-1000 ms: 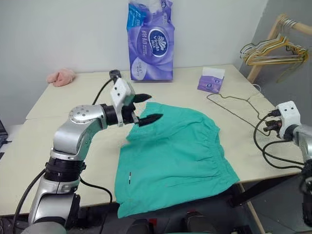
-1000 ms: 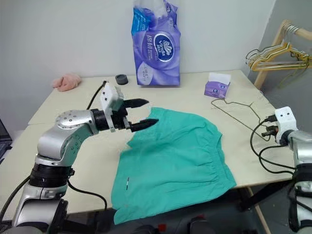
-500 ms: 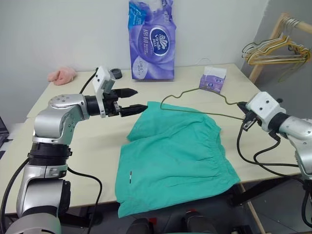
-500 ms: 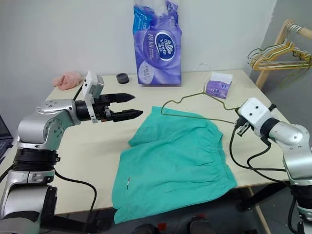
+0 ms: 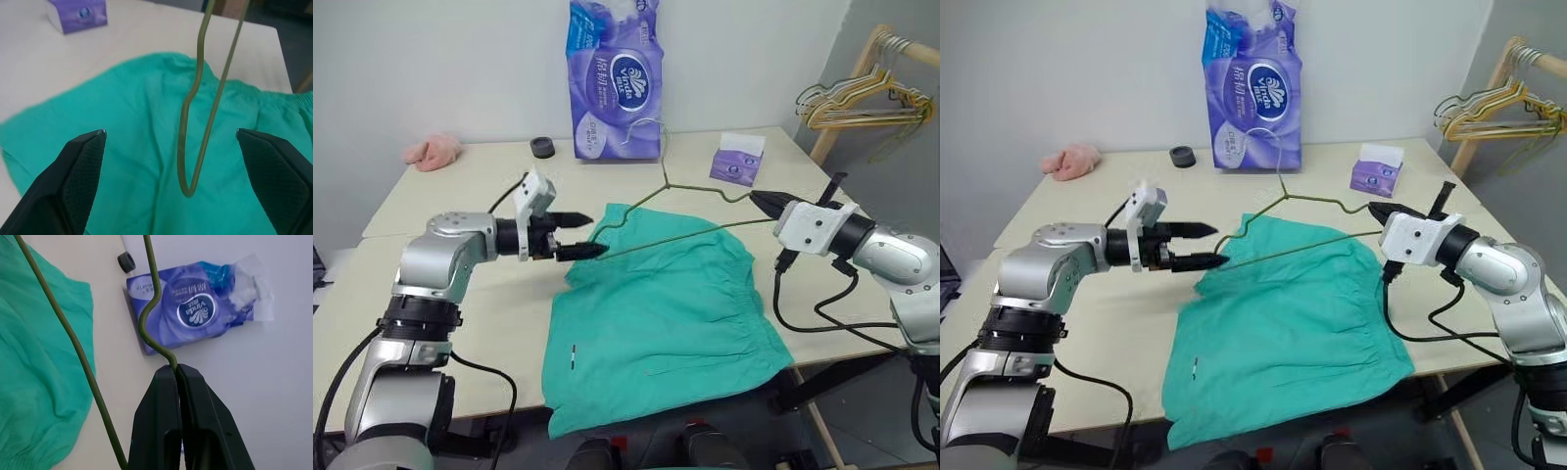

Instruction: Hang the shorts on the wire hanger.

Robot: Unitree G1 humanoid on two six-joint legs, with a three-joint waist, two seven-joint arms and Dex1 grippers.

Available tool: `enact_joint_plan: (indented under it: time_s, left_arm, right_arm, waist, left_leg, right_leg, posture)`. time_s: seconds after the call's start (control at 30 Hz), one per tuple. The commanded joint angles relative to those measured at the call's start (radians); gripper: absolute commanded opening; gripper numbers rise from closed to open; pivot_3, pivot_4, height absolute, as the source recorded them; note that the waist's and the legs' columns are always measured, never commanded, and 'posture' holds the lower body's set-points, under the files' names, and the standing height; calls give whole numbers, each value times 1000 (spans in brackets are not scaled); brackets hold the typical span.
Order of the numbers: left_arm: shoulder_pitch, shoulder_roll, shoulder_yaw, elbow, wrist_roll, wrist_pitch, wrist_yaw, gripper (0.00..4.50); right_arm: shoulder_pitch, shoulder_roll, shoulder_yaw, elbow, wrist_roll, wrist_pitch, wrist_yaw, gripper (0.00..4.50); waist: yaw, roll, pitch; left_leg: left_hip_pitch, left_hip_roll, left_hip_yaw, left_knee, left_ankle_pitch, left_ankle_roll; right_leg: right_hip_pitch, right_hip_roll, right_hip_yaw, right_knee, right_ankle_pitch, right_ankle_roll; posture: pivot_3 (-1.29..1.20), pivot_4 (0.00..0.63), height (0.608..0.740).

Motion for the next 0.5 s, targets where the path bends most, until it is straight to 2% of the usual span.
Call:
enact_joint_plan:
  time_s: [0.03,0.37,0.5]
  left_arm:
    - [-5,20,-14,-38,-3,10,-45,4500]
    - [11,3,-72,-57,24,-10,-76,4500]
    - [28,-1,-80,-72,19,-6,-87,3621]
  right_arm:
    - [-47,12,12,-17,-21,-57,-1,42]
    - [-64,59,35,-19,-35,-62,9,42]
    - [-62,73,29,-19,-25,-48,8,0]
  waist:
    - [1,0,0]
    - [4,0,0]
    - [3,-1,0]
  left_leg:
    - [0,0,0,0,0,0]
    - [0,0,0,1,0,0]
    - [0,0,0,1,0,0]
  right_leg:
    - [0,0,0,0,0,0]
    - [0,0,0,0,0,0]
    - [0,0,0,0,0,0]
  posture:
    - [-81,55,740]
    - [-86,54,740]
    - [-86,54,740]
